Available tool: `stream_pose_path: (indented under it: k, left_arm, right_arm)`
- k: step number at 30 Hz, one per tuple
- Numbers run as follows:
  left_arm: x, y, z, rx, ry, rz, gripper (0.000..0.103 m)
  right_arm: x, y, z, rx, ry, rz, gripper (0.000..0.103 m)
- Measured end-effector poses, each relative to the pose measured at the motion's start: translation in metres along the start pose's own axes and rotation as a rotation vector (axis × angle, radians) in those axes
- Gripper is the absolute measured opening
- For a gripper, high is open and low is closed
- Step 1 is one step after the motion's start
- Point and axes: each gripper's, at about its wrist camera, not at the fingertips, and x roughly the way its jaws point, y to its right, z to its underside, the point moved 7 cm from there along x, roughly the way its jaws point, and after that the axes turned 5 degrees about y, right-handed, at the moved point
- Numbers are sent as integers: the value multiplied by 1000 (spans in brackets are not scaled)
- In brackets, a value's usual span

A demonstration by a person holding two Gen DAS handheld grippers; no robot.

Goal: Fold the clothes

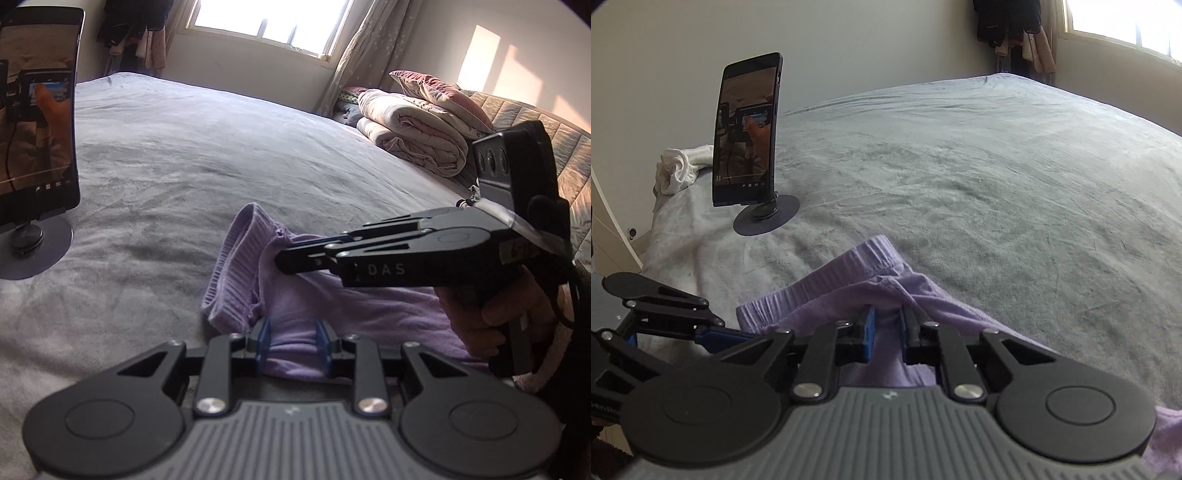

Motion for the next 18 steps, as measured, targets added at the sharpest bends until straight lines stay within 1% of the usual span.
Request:
stream_pose_path:
  k: [4,8,13,18]
  left_arm:
    - [0,1,-1,9,-4,-3,28]
    - [0,3,-2,24,-4,-10,28]
    - [-5,7,-7,15,14,6,29]
    - [-6,20,-12,18,33,44,29]
  right_arm:
    - [11,4,-9,4,8,23,9]
    - [14,6,-17,5,13,38,12]
    - [-12,12,-20,25,44,48,13]
    - [-48,18,-7,28,51,64,13]
